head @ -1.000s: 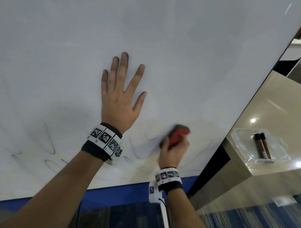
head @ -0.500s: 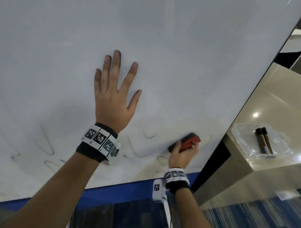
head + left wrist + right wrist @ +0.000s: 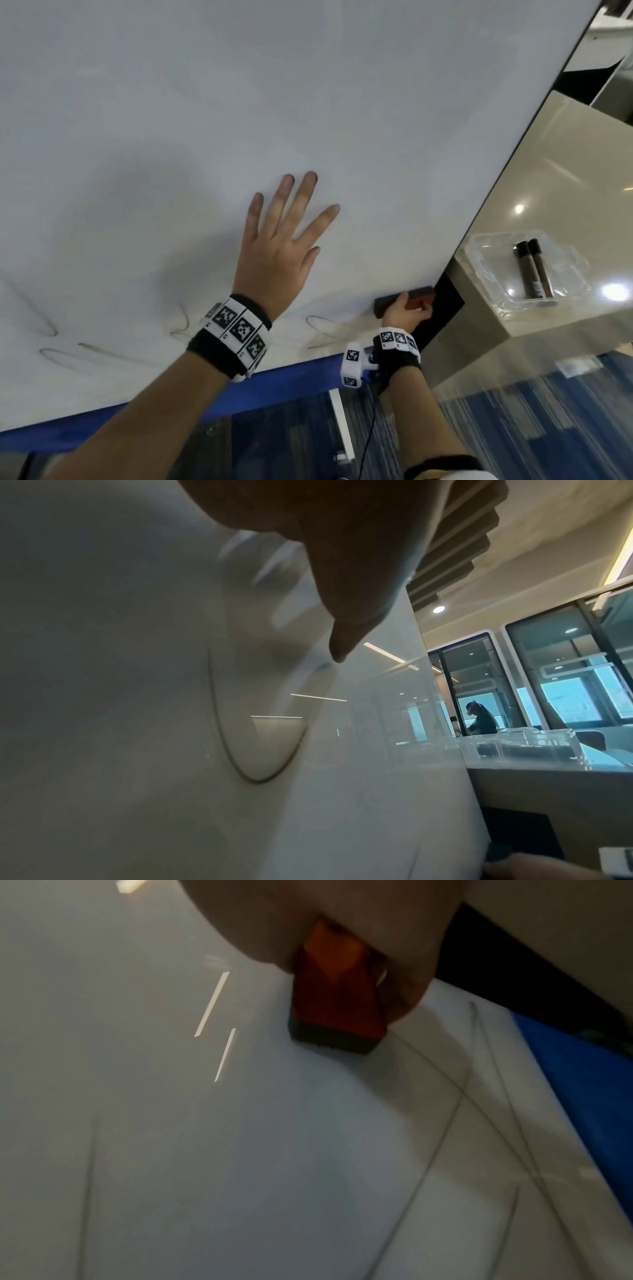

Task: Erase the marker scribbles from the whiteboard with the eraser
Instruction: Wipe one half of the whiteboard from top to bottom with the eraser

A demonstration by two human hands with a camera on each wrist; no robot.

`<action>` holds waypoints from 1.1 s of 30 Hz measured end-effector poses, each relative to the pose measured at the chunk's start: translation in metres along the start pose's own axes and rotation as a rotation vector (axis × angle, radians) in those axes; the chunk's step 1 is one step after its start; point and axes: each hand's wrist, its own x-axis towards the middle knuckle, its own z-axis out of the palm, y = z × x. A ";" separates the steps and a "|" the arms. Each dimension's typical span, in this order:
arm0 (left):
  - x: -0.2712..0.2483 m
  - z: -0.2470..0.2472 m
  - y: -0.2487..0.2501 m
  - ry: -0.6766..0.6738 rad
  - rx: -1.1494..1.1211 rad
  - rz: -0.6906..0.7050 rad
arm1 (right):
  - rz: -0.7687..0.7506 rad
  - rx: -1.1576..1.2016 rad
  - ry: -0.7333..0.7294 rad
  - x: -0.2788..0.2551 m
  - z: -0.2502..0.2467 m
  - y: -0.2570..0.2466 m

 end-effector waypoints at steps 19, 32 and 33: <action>0.000 0.008 0.006 0.005 0.043 -0.014 | -0.178 0.020 -0.080 -0.023 0.020 -0.018; -0.063 -0.053 -0.112 0.225 -0.054 -0.348 | -0.311 0.004 -0.153 -0.134 0.031 0.047; -0.072 -0.056 -0.128 0.224 -0.005 -0.390 | -0.402 0.019 -0.217 -0.163 0.038 0.043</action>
